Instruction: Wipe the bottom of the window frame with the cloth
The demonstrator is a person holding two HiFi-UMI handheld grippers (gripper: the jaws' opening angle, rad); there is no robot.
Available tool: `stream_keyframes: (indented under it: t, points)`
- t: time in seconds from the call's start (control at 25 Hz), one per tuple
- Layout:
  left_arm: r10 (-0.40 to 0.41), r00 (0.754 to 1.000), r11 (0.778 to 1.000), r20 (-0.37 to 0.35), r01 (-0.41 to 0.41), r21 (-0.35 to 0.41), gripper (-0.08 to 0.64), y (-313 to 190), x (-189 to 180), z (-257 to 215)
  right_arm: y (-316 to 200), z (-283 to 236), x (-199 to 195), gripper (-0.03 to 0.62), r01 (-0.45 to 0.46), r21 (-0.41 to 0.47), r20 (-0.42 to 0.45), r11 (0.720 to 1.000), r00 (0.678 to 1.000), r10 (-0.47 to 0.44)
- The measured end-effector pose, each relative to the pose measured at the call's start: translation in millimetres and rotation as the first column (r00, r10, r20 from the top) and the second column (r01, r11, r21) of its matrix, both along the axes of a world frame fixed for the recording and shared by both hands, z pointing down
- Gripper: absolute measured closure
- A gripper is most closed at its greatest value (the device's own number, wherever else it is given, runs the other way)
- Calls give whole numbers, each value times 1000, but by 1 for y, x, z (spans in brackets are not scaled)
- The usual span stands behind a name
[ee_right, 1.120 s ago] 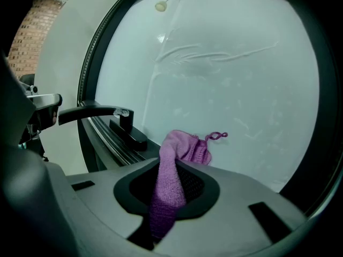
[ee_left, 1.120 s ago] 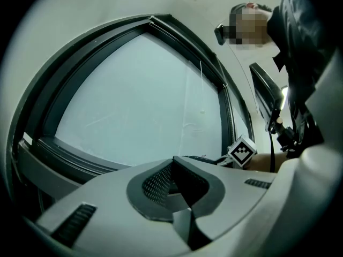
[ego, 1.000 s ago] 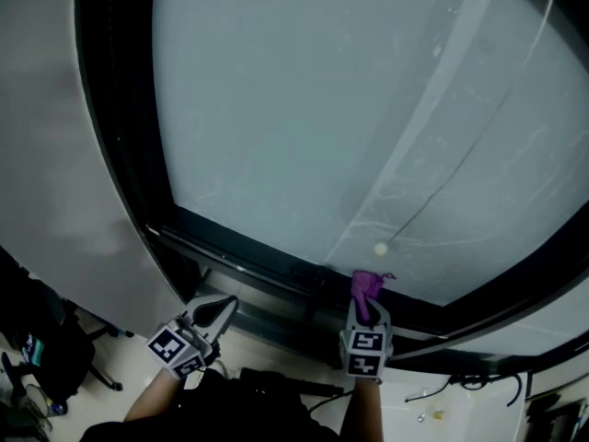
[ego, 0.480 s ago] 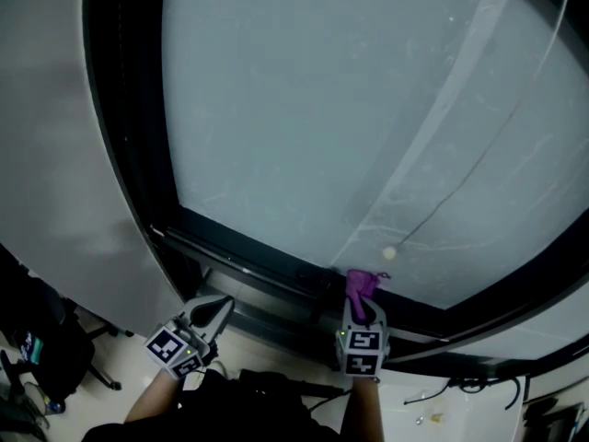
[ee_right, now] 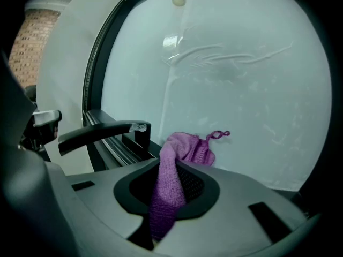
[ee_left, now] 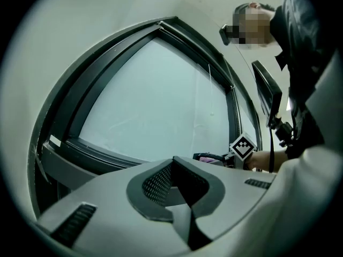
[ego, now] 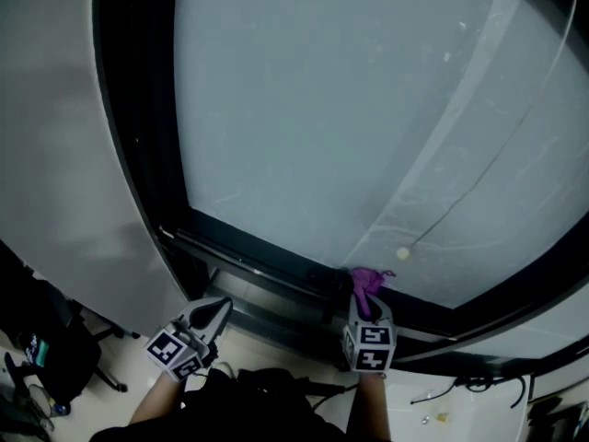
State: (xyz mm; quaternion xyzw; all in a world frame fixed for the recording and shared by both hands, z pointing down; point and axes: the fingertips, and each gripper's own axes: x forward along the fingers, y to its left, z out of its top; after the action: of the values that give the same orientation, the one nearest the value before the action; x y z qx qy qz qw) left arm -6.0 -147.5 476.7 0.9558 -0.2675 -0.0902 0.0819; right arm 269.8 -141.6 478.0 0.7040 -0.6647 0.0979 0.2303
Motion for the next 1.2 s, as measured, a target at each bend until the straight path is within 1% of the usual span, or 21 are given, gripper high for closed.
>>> stream_keyframes:
  t: [0.08,0.16,0.2,0.28,0.36,0.44,0.52,0.56,0.64,0.76,0.96,1.08,1.2]
  points:
    - [-9,1000,1000,-2,9,-7,560,-3,-7,2,-1,-7,0,528,5,8,77,1000,997,-5]
    - [-16,1000,1000,-15,16,-13,560,-6,-13,1,-1,-10,-1,528,2,24,123,1000,992,-5]
    - [-17,1000,1000,-21,16,-17,560,-8,-15,1,-2,-11,-2,528,-6,32,124,999,992,2]
    - [-8,1000,1000,-21,8,-18,560,-9,-17,2,-2,-13,-6,528,-17,49,96,999,995,12]
    - [5,1000,1000,-20,-5,-10,560,-11,-18,1,-3,-19,-17,528,7,70,63,997,998,-12]
    - [11,1000,1000,-21,-11,6,560,-15,-20,1,-7,-23,-33,528,54,83,67,995,996,-60]
    - [22,1000,1000,-19,-22,18,560,-19,-22,0,-11,-21,-39,532,59,78,62,995,996,-64]
    - [36,999,999,-14,-36,12,560,-18,-22,-1,-11,-20,-38,531,57,82,55,995,997,-62]
    - [61,998,998,-5,-61,-3,560,-18,-22,-2,-9,-18,-35,530,53,106,77,993,995,-61]
    - [83,997,997,3,-83,4,560,-22,-25,0,-7,-15,-34,529,36,137,129,990,990,-54]
    - [127,992,992,18,-127,25,560,-25,-24,2,0,-8,-41,528,1,145,118,989,993,-18]
    - [153,988,988,35,-153,9,560,-23,-22,5,4,1,-47,528,-3,139,127,990,992,-15]
    - [144,989,989,29,-144,14,560,-24,-19,5,3,0,-51,528,-1,153,110,988,994,-16]
